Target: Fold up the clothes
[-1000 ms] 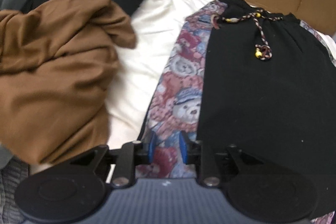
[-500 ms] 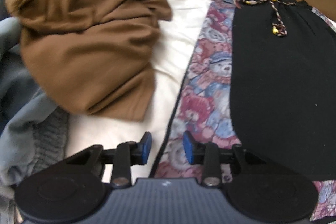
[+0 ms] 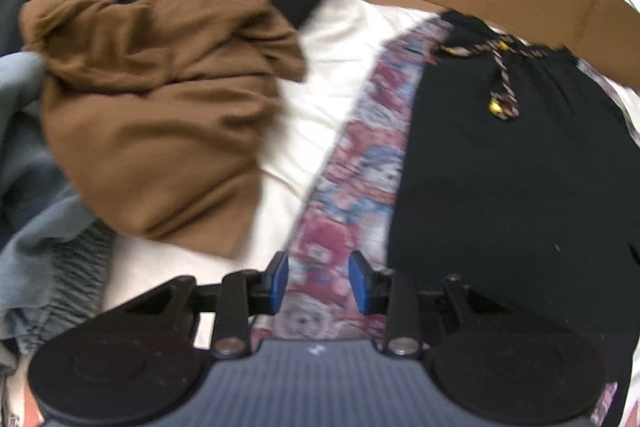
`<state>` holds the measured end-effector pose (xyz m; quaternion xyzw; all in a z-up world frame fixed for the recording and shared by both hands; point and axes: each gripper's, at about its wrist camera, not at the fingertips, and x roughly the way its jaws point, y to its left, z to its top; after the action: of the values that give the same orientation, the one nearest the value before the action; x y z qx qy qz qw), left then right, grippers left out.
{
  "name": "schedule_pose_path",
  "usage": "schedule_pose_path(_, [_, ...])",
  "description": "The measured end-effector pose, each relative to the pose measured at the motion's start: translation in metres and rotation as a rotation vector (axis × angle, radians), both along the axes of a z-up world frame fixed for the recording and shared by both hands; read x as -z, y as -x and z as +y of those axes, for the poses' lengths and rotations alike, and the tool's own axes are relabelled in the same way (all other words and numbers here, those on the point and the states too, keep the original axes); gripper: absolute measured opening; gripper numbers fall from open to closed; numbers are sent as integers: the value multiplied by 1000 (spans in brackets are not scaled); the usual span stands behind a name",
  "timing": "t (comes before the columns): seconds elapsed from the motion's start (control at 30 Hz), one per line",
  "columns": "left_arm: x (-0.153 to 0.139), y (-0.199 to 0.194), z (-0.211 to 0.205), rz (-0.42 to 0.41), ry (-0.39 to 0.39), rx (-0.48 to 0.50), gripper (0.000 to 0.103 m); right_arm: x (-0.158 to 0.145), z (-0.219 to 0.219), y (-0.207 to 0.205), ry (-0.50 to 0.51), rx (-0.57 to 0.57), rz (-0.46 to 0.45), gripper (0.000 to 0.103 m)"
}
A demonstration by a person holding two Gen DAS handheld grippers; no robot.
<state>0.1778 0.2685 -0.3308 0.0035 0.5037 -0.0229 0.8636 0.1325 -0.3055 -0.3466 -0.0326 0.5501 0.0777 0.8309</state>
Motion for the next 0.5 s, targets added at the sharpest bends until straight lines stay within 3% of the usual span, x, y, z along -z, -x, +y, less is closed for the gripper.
schedule_pose_path(0.1, [13,7,-3,50,32,-11,36,3,6,7,11,-13,20,36])
schedule_pose_path(0.43, [19,30,7,87,-75,-12,36,-6,22,20,19,-130,109,36])
schedule_pose_path(0.5, [18,34,10,90,-94,-9,36,-20,22,16,-11,-122,76,36])
